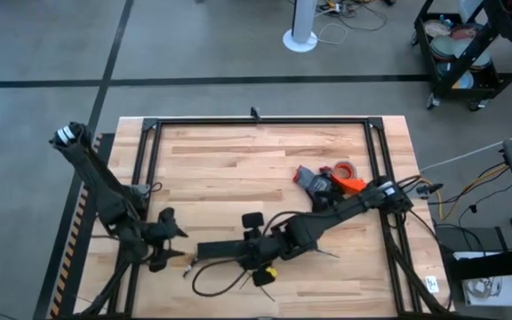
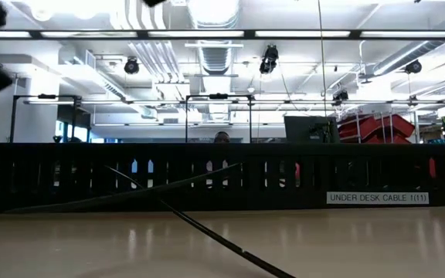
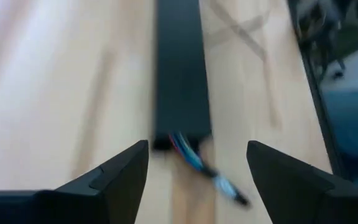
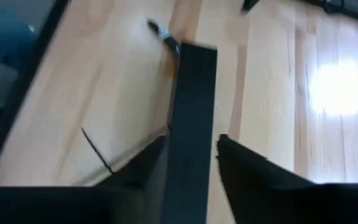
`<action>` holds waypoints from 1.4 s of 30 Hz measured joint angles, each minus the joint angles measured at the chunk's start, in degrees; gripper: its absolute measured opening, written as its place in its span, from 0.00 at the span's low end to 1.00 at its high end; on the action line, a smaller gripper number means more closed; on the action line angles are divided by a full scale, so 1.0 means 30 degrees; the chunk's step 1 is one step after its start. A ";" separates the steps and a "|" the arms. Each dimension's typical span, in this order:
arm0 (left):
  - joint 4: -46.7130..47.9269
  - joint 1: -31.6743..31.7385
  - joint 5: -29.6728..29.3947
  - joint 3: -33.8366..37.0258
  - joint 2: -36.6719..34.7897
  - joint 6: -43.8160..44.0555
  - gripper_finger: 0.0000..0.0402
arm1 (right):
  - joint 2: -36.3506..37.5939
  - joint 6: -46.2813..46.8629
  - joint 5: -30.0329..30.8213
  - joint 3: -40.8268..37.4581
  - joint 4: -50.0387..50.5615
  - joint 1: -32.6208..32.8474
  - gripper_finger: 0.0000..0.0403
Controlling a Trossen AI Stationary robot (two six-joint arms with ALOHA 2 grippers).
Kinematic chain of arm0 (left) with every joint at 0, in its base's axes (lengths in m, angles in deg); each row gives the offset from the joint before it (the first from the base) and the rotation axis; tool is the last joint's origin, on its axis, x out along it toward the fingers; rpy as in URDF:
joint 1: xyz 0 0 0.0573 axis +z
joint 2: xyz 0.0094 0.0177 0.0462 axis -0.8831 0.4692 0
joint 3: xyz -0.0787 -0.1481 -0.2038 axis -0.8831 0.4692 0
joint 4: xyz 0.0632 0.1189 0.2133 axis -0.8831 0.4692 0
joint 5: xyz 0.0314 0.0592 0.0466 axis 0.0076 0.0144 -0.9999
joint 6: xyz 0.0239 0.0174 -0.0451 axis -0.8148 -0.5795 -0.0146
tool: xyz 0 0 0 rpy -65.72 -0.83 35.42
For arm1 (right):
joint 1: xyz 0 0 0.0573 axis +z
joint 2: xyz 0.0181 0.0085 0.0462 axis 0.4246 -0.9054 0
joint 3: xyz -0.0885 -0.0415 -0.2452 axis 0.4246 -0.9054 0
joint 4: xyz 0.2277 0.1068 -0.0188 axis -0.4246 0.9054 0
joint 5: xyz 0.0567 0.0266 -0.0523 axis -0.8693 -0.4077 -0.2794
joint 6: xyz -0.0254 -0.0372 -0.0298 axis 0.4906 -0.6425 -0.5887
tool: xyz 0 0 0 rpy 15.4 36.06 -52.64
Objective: Ziptie cables
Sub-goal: Return to Home Position
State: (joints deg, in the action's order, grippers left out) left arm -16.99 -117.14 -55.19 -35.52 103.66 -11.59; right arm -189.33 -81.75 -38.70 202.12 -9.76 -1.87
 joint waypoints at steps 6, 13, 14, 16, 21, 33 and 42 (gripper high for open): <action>-0.1138 0.0002 -0.6771 -0.1223 -0.1455 -0.4885 0.60 | 0.0709 0.0137 0.0033 -0.1082 0.1233 0.0172 0.04; -0.8835 0.0519 -0.8919 -0.0545 -0.1446 -1.1639 0.54 | 0.3272 -0.0267 0.0428 -0.5298 -0.1098 0.0053 0.03; -0.9799 0.0794 -0.8404 -0.0396 -0.1399 -1.2196 0.53 | 0.3973 -0.0386 0.0457 -0.6288 -0.2016 -0.0004 0.01; -1.1674 0.1588 -0.7200 0.0000 -0.1321 -1.3199 0.51 | 0.5451 -0.0602 0.0493 -0.8546 -0.3732 -0.0190 0.00; -1.5401 0.5450 -0.2737 0.1312 -0.1074 -1.4705 0.44 | 0.9758 -0.1002 0.0361 -1.4941 -0.9708 -0.0515 0.00; -1.5250 1.5473 0.4336 0.1566 -0.4754 -1.8565 0.28 | 2.1350 -0.1193 -0.0094 -2.6380 -1.6590 -0.3153 0.00; -1.0349 1.6837 0.4560 0.1530 -0.9967 -1.8855 0.21 | 2.9237 -0.1144 -0.0133 -2.8739 -1.5331 -0.4265 0.00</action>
State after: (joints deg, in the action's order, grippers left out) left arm -48.03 -66.62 -41.51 -30.94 73.75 -68.16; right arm -101.62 -85.18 -39.10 115.90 -55.75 -14.67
